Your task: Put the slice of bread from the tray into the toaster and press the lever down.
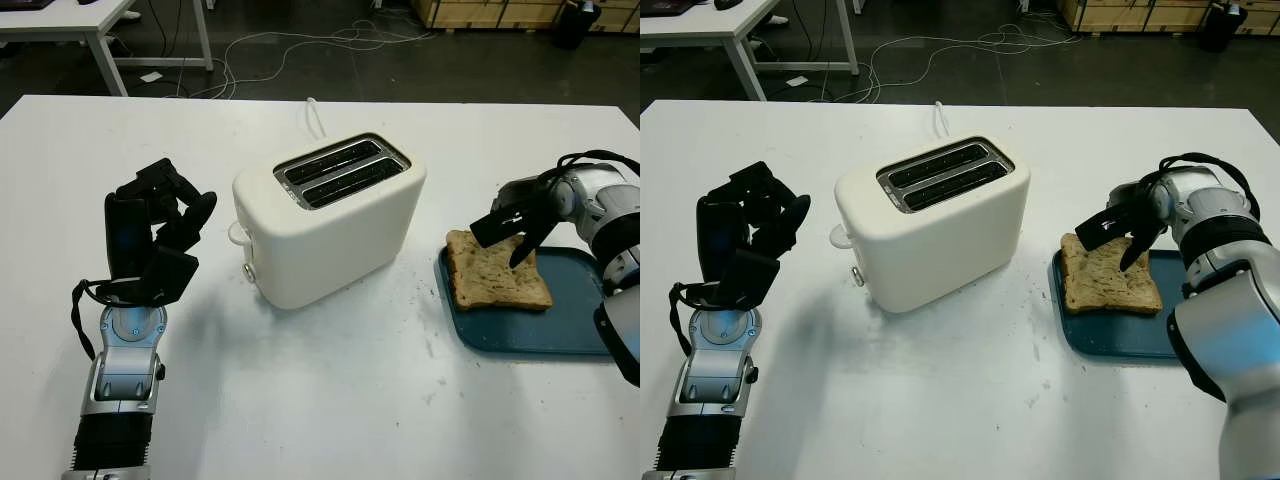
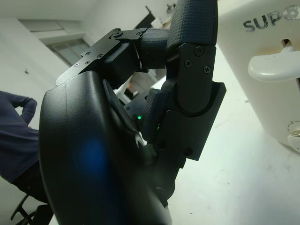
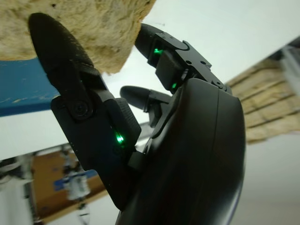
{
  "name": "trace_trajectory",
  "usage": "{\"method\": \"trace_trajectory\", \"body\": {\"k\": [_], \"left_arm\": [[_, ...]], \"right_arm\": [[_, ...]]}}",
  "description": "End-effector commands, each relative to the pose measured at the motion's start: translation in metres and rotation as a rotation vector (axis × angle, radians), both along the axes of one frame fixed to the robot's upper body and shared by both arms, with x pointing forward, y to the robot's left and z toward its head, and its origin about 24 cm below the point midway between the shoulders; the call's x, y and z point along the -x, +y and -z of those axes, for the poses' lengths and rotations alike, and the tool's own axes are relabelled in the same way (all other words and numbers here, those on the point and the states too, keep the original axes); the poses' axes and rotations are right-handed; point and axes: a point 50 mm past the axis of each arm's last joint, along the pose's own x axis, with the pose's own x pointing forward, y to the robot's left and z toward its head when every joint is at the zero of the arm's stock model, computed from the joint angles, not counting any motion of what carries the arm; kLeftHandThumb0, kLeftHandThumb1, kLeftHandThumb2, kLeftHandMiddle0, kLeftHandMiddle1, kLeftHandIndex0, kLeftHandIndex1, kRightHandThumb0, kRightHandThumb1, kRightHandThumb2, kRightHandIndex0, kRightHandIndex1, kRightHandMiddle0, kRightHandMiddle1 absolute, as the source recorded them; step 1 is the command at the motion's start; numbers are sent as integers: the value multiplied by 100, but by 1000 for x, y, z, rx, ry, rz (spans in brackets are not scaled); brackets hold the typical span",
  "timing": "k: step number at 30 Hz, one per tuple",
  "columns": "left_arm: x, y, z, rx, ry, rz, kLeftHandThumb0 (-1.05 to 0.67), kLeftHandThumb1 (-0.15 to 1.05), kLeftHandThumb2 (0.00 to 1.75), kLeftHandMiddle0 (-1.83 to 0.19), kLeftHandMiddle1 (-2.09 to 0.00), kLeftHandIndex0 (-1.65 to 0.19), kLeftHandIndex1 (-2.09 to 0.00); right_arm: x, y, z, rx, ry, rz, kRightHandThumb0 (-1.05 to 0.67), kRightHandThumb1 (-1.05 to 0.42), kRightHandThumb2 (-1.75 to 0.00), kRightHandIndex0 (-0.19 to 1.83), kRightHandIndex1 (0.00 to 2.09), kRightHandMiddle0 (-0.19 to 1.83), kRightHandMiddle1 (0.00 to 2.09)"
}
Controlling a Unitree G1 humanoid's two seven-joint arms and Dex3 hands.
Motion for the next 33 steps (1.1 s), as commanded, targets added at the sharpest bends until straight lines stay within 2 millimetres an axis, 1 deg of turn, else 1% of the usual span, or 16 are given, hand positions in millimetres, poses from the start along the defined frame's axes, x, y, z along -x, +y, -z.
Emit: {"method": "trace_trajectory", "body": {"k": [1,4,7,10,12,14,16,22,23,24,25,26,27,28,31,33], "left_arm": [[2,2,0,1,-9,6,-78,92,39,-130,-166,-105,-173],[2,1,0,2,-7,4,-78,92,38,-131,-166,-106,-172],[2,1,0,6,-13,3,-78,92,38,-131,-166,-106,-174],[2,1,0,1,-10,3,-78,92,38,-130,-167,-106,-174],[2,1,0,0,-11,3,-78,92,38,-130,-168,-106,-175],[2,1,0,1,-10,1,-78,92,38,-130,-168,-106,-175],[2,1,0,1,-9,0,-78,92,38,-130,-168,-106,-175],[2,1,0,6,-5,4,-77,92,38,-129,-168,-105,-174],[2,1,0,6,-6,5,-77,92,38,-129,-168,-105,-174],[2,1,0,2,-10,6,-77,92,38,-130,-168,-105,-174],[2,1,0,2,-13,7,-77,92,38,-130,-168,-105,-174],[2,1,0,1,-14,6,-77,92,38,-130,-168,-105,-174],[2,1,0,0,-12,3,-77,92,38,-130,-168,-105,-174],[2,1,1,-2,-8,0,-77,92,38,-130,-168,-105,-174],[2,1,1,-7,-6,-4,-78,92,38,-129,-168,-104,-174],[2,1,1,-12,-8,-4,-78,92,39,-129,-167,-104,-174]], "right_arm": [[2,0,4,44,-9,-66,-78,-86,-1,44,148,77,65],[3,1,6,82,-34,-133,-62,-91,-21,58,124,78,59],[3,1,8,109,-31,-152,-48,-92,-34,60,112,75,48],[3,1,9,149,-15,-155,-40,-92,-37,57,97,75,31],[3,1,9,158,-12,-155,-38,-92,-39,56,77,74,18],[3,0,9,145,-22,-151,-37,-92,-36,65,60,80,9],[3,-1,8,128,-36,-148,-36,-92,-32,75,62,87,7],[3,-2,6,142,-55,-147,-33,-92,-31,66,71,87,2],[3,-2,6,143,-70,-153,-34,-92,-31,61,103,95,7],[2,-3,5,146,-86,-159,-34,-92,-30,57,138,94,31],[2,-3,4,146,-104,-161,-33,-92,-30,63,156,77,86],[2,-4,3,137,-126,-165,-31,-92,-28,69,167,63,129],[2,-5,1,122,-156,-174,-30,-92,-26,72,171,59,144],[1,-5,-1,127,-179,-182,-29,-92,-22,72,173,57,149],[-1,-6,-8,162,-230,-194,-32,-92,-24,65,150,66,103],[-3,-7,-13,166,-254,-189,-33,-92,-24,71,125,81,53]]}}
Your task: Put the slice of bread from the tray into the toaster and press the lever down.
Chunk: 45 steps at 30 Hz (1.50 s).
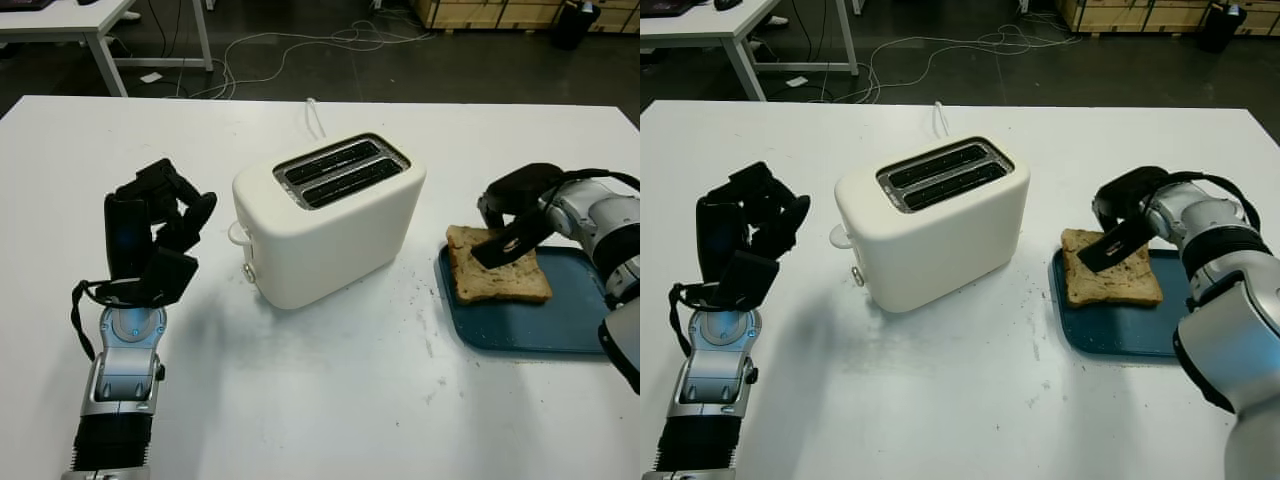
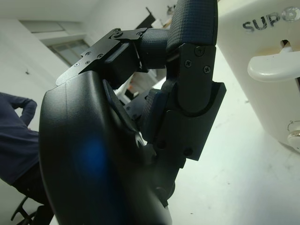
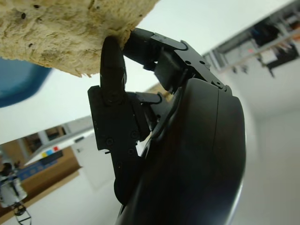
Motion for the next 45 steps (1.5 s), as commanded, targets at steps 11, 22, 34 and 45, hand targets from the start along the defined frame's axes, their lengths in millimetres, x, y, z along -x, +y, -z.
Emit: {"method": "trace_trajectory", "body": {"k": [11,22,34,45], "left_arm": [[0,0,-2,-1,-7,6,-78,92,38,-130,-167,-105,-174],[0,1,-2,-14,-10,3,-78,92,39,-129,-166,-105,-170],[1,1,-1,-9,-10,-2,-77,92,39,-130,-168,-105,-173],[1,1,-1,9,-10,1,-77,92,38,-130,-168,-105,-175]], "right_arm": [[-4,-13,-45,-171,-234,5,-12,-92,-6,70,148,110,36],[-6,-17,-55,-195,-260,40,-16,-92,-10,75,137,98,66],[-1,-28,-40,-303,65,376,-61,-82,0,58,7,51,1],[3,-26,-27,-227,167,397,-91,-76,-1,38,3,29,0]]}}
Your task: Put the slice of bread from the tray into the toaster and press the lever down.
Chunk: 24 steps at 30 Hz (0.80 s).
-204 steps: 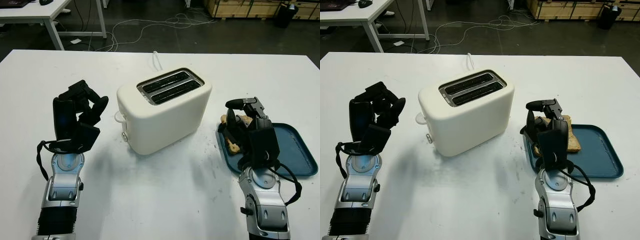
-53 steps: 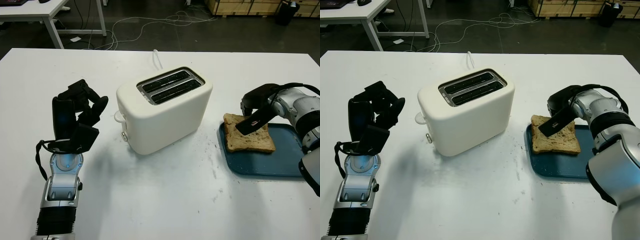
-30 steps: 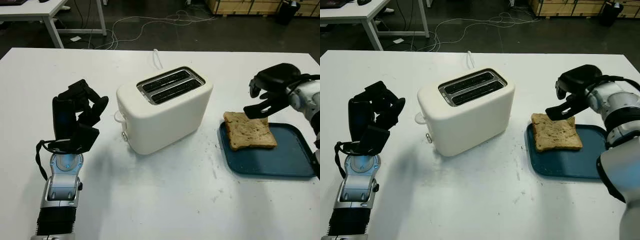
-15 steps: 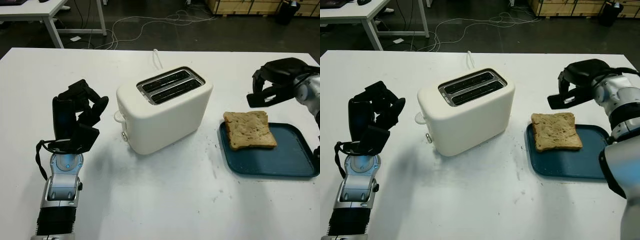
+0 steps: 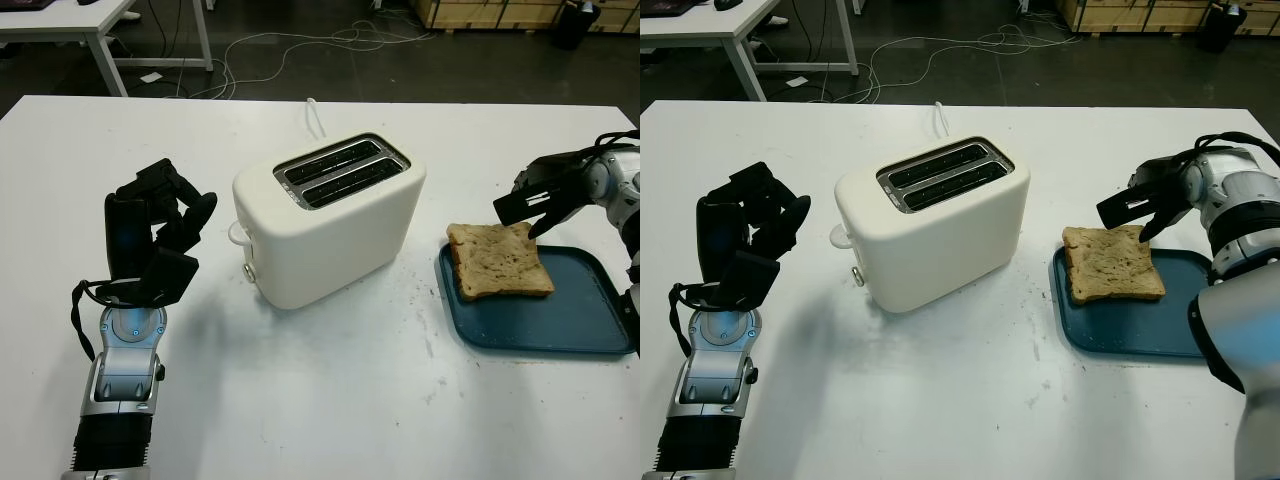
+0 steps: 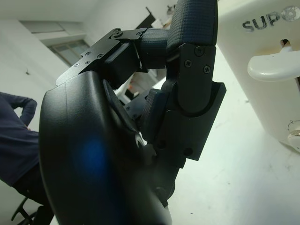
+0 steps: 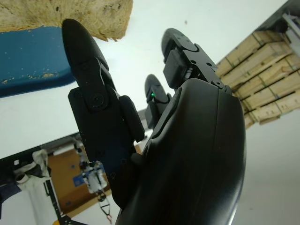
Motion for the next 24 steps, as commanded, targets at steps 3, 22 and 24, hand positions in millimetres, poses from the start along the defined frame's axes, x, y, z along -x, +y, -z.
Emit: {"method": "trace_trajectory", "body": {"k": [3,22,24], "left_arm": [[1,1,-1,3,-9,5,-76,92,38,-130,-168,-106,-175],[2,2,1,-4,-8,3,-77,92,38,-130,-167,-104,-171],[2,2,1,-2,-5,0,-77,92,39,-130,-167,-105,-172]], "right_arm": [[1,0,5,1,13,17,-98,-77,-1,37,2,30,1],[9,-3,23,-70,130,126,-78,-71,0,36,3,36,1],[10,-3,24,-127,139,185,-67,-70,0,30,2,28,1]]}}
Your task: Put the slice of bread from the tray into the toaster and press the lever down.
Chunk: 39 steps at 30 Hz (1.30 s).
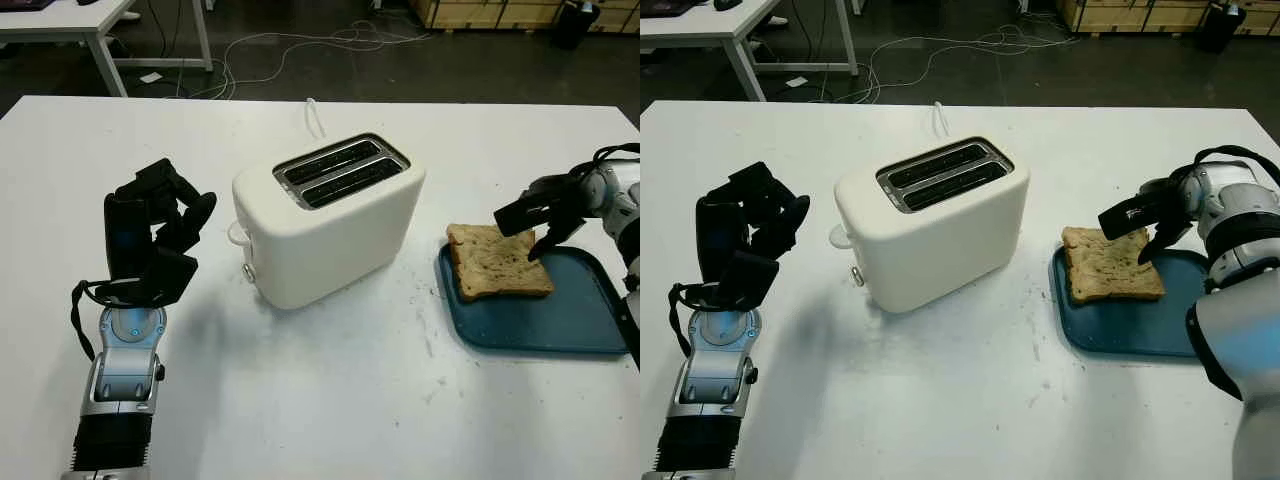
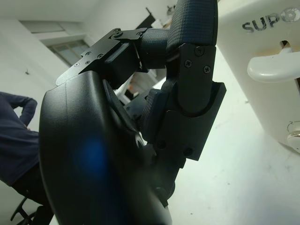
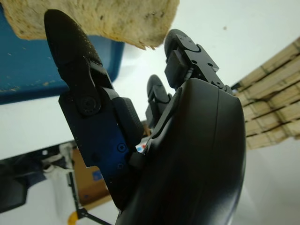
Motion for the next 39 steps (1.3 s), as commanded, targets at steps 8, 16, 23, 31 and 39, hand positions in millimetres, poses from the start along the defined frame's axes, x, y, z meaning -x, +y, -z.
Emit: {"method": "trace_trajectory", "body": {"k": [8,16,23,31,39], "left_arm": [[3,2,1,0,-3,0,-78,92,39,-130,-167,-104,-172],[2,2,1,-1,-6,1,-78,92,39,-130,-168,-105,-173],[2,1,0,2,-6,-1,-78,92,39,-130,-167,-104,-173],[2,2,1,6,-11,4,-78,92,38,-129,-167,-103,-173],[2,2,1,5,-15,1,-78,92,39,-130,-167,-104,-172]], "right_arm": [[2,7,16,29,35,-79,-76,-76,-1,56,20,60,8],[5,8,29,8,27,-92,-84,-72,-1,21,77,57,2],[7,14,43,76,9,-184,-97,-79,-2,43,78,68,4],[12,24,65,299,-4,-475,-93,-92,-21,60,137,77,6],[17,23,72,394,-46,-629,-44,-92,-47,74,165,96,56]]}}
